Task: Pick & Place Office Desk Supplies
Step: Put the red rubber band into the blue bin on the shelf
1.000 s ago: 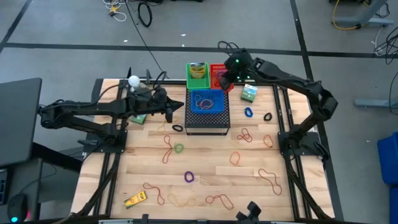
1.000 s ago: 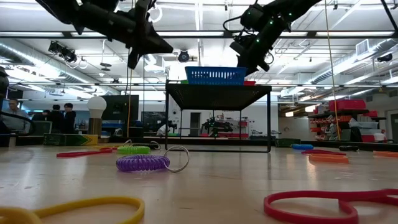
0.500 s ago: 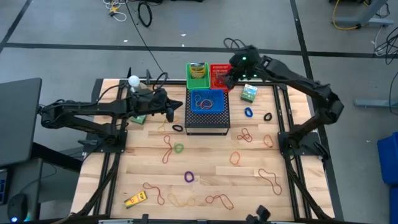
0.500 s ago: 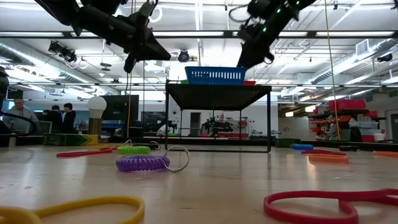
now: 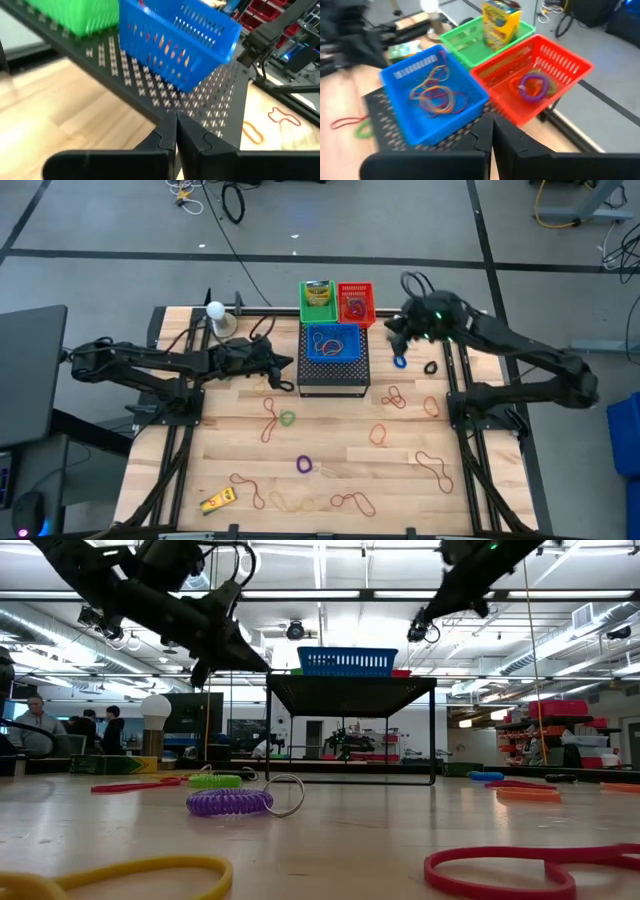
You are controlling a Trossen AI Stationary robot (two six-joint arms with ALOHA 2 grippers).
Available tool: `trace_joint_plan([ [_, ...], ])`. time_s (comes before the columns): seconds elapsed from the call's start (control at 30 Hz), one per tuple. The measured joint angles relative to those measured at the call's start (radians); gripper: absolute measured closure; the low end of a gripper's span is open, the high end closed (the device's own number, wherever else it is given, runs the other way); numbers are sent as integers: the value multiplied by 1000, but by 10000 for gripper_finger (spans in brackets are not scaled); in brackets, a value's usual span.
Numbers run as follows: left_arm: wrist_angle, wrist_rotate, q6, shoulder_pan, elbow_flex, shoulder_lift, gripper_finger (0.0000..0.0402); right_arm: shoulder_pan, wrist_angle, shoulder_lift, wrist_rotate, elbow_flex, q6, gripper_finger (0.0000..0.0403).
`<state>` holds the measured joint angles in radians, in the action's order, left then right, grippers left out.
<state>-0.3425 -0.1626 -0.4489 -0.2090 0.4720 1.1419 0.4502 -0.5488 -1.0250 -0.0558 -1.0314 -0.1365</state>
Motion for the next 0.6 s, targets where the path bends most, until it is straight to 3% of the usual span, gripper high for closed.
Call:
trace_joint_plan([
  [0.3,124,35,45,12,35,16,391,-286,-150,168,-148,26,-73,393],
  [0.47,333,-59,41,106,113,9,394,-354,-216,176,-199,26,-61,393],
  [0.6,508,-104,-36,218,162,19,370,-382,-241,176,-218,27,-67,392],
])
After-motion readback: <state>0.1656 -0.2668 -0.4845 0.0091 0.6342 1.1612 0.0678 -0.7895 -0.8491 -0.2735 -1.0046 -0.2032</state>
